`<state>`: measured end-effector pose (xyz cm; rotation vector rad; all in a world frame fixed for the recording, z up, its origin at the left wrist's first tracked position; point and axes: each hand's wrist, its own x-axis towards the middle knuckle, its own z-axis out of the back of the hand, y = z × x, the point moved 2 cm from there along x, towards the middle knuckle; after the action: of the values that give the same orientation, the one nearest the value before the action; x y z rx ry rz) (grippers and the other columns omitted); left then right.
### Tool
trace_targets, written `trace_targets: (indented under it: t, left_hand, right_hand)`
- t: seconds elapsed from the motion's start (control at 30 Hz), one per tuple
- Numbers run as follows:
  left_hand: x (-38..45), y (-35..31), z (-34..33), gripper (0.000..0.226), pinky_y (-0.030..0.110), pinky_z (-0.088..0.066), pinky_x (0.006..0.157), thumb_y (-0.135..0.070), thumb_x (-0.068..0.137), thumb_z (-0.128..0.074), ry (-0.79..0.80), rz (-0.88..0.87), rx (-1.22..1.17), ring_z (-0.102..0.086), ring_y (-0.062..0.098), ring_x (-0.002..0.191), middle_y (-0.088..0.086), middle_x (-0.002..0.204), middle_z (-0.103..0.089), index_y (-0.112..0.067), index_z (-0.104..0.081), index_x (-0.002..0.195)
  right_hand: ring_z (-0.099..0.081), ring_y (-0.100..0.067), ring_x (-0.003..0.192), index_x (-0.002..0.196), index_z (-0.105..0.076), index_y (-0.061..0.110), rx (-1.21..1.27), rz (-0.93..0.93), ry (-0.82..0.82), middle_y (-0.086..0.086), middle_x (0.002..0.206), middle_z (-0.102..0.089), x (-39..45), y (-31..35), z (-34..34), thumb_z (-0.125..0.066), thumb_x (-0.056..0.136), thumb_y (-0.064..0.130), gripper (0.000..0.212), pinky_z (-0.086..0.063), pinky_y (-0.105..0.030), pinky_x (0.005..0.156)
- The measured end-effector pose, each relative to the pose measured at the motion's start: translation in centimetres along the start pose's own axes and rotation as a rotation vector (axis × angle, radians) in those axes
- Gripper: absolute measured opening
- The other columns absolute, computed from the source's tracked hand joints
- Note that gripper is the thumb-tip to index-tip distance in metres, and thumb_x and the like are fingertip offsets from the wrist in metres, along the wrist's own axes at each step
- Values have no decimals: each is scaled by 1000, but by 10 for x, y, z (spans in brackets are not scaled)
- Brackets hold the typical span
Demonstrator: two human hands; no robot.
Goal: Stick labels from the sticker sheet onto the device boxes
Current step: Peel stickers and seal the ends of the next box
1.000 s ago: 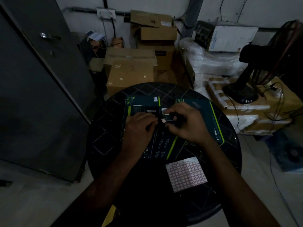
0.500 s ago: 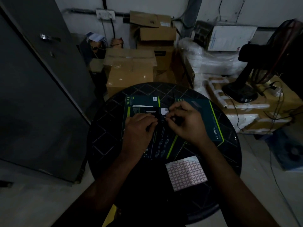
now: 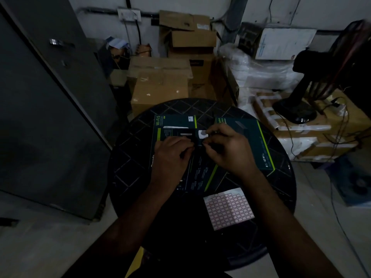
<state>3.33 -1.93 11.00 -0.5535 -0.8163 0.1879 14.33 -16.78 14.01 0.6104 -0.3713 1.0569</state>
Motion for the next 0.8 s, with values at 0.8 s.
trace_targets:
  t: [0.8]
  left_hand:
    - [1,0,-1,12,24,-33,87,-16,81,-77,19,5,34,-63,9,96,-9,98,-73,-20,-76,93]
  right_hand:
    - [-65,-11,78,98,-77,13,398,-145,101,-2,125,-58,7,-14,10,-77,84,13,14,-56,-24,72]
